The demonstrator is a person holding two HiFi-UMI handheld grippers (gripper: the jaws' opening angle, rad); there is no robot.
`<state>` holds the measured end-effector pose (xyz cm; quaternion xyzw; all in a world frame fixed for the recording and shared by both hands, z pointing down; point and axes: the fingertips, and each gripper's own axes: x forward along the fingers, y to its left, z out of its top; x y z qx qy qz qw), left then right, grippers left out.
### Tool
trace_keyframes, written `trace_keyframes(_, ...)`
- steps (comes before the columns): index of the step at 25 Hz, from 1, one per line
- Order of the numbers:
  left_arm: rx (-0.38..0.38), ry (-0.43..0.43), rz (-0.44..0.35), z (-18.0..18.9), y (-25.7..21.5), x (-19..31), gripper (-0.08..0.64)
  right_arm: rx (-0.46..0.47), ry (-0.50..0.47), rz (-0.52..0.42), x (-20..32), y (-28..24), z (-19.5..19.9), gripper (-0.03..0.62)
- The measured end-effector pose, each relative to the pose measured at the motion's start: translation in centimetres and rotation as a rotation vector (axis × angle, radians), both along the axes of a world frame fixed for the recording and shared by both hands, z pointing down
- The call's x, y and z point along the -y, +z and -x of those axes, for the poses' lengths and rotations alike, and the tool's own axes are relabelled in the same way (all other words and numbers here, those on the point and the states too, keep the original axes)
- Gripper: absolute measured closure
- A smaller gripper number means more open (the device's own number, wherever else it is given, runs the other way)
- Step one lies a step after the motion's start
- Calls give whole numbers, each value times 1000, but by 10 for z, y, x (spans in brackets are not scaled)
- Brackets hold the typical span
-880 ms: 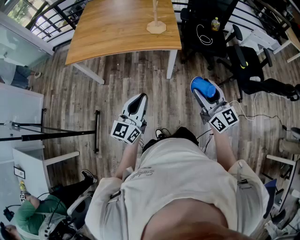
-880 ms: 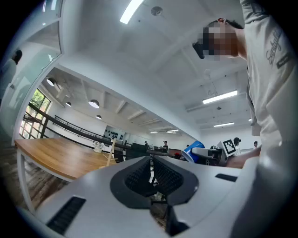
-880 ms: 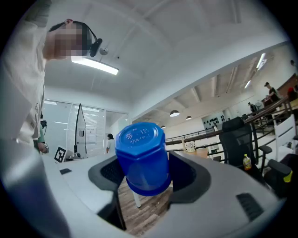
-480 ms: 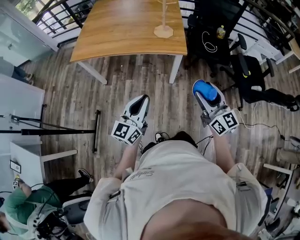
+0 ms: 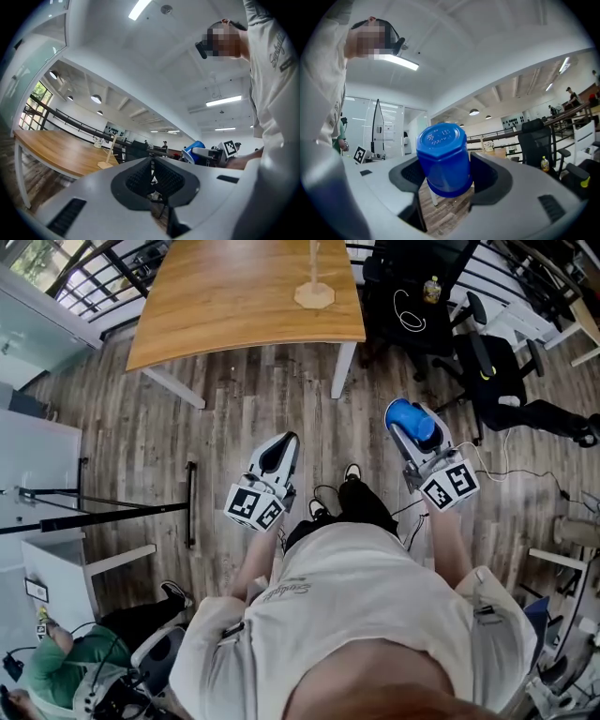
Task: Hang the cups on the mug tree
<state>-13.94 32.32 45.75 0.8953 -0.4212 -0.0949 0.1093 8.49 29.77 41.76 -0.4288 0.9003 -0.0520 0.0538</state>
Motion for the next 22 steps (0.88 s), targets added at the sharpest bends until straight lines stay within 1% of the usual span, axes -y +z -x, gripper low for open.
trace_keyframes(5,4,42,26,-19,8,24,531,11,17,35,18,18,-10,322)
trace_keyframes(8,26,54,30,-25,4,44,531,22,9,47,38,24,-11,322)
trace_keyframes(11,45,54,33,-28,-4,73,531,36,1,47,69,25,-11,322)
trace_keyframes(16,86,60,31,-30,-11,130,531,63,-5,20,128,23,-11,322)
trace_keyframes(19,106,71,30,-39,-14,166,531,86,-3,17,163,24,-19,322)
trace_keyframes(22,117,86,14,-54,-23,200,531,91,-9,16,198,26,-27,322)
